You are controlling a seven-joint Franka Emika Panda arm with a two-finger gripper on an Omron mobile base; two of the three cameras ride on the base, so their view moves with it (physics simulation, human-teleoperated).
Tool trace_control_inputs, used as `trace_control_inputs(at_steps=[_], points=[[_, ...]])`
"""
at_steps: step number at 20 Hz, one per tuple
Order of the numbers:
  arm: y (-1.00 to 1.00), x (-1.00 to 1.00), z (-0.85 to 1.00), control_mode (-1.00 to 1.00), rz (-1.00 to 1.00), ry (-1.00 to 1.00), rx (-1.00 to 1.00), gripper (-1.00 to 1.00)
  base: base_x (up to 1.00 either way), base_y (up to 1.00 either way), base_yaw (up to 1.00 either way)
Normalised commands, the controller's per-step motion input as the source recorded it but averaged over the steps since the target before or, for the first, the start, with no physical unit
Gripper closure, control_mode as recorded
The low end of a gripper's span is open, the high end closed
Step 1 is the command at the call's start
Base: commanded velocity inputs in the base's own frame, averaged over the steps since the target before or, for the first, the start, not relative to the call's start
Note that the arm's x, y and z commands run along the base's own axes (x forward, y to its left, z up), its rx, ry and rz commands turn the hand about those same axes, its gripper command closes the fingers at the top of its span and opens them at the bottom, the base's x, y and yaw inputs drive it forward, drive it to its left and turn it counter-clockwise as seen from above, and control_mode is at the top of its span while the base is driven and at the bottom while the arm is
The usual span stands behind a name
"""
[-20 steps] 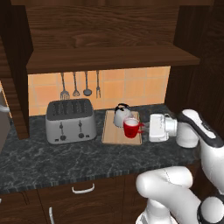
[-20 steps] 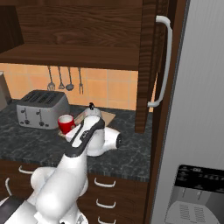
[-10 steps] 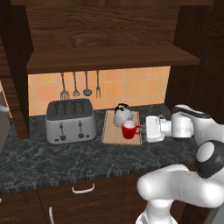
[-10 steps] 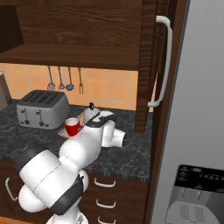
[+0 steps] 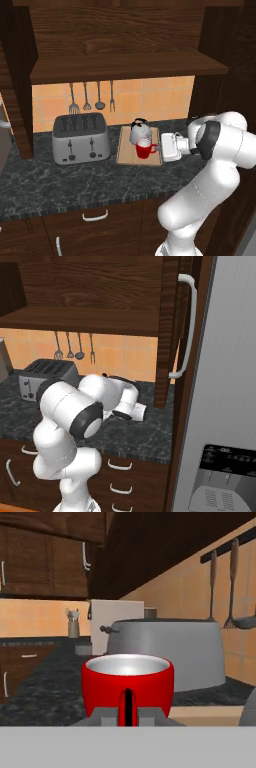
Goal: Pick the kettle from the counter and place it on the tray. Then pick the mug from the cabinet and place it on the tray. Then close the cabinet doors.
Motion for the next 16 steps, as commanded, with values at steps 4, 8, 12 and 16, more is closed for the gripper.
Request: trace_control_inputs(at_steps=[4,8,12,16], points=[[0.0,0.32,-0.32,-1.0,0.0,0.0,0.0,1.0,0.0,0.0,0.0],[0.0,0.26,-0.19,-1.0,0.0,0.0,0.0,1.0,0.0,0.0,0.0],[0.0,0.19,-0.11,-1.0,0.0,0.03,0.0,1.0,0.0,0.0,0.0],[0.0,0.15,-0.09,-1.0,0.0,0.04,0.0,1.0,0.0,0.0,0.0]])
